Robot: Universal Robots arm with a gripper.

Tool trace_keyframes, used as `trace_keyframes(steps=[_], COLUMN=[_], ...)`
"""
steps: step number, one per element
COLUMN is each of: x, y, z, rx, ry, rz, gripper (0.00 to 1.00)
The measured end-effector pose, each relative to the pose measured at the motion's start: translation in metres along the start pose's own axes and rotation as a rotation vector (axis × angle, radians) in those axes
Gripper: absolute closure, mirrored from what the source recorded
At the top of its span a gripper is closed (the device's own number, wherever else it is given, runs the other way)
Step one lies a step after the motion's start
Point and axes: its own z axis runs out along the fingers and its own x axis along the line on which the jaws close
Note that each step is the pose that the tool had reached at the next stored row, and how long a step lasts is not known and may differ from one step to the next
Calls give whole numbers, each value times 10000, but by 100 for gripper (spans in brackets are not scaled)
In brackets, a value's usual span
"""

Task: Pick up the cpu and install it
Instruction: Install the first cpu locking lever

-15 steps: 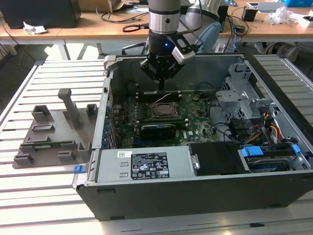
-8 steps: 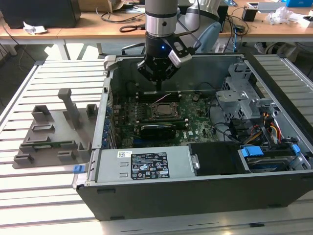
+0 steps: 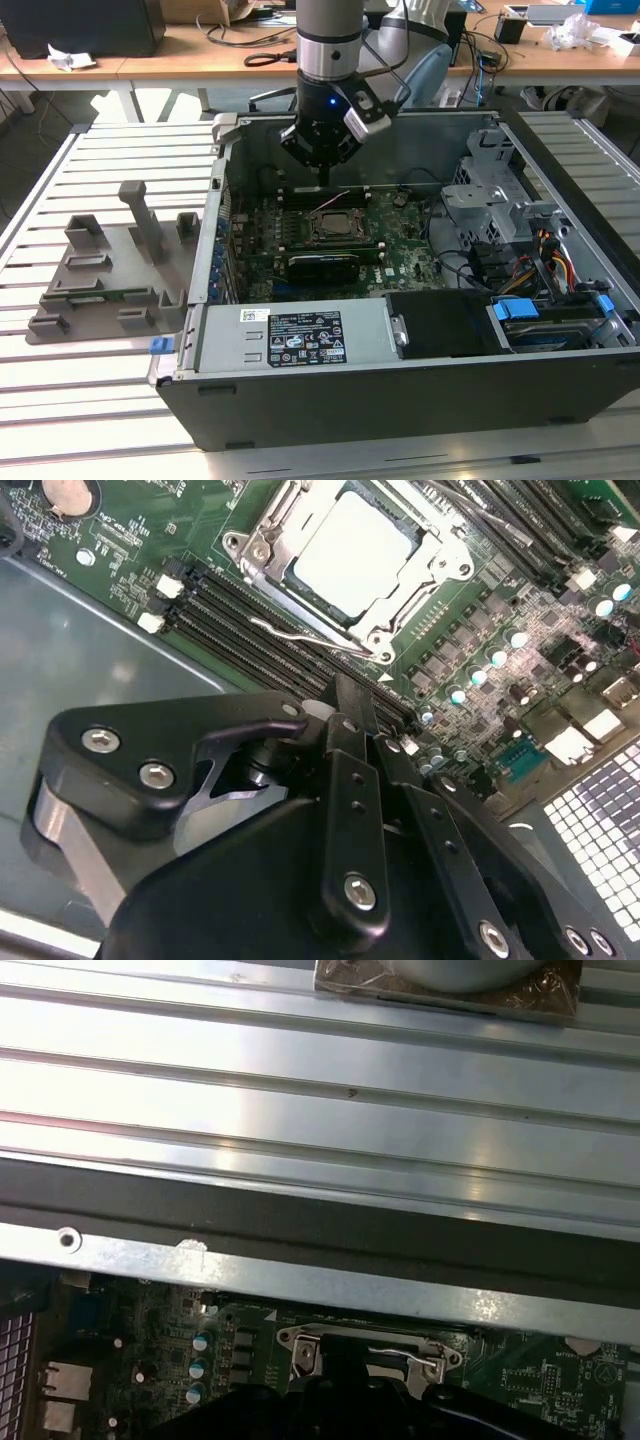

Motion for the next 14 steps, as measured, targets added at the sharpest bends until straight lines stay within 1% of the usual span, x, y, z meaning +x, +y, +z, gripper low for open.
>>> trace_keyframes(steps=[3, 4, 5, 8, 12, 14], x=[0, 3, 9, 11, 6, -29], y=[0, 3, 6, 15, 40, 53], z=[6, 42, 104, 245, 358, 403], rx=[-3, -1, -1, -1, 21, 28], ry=[-2, 0, 1, 1, 4, 24], rz=[-2, -1, -1, 0, 0, 0], gripper=[89, 89, 89, 89, 89, 89])
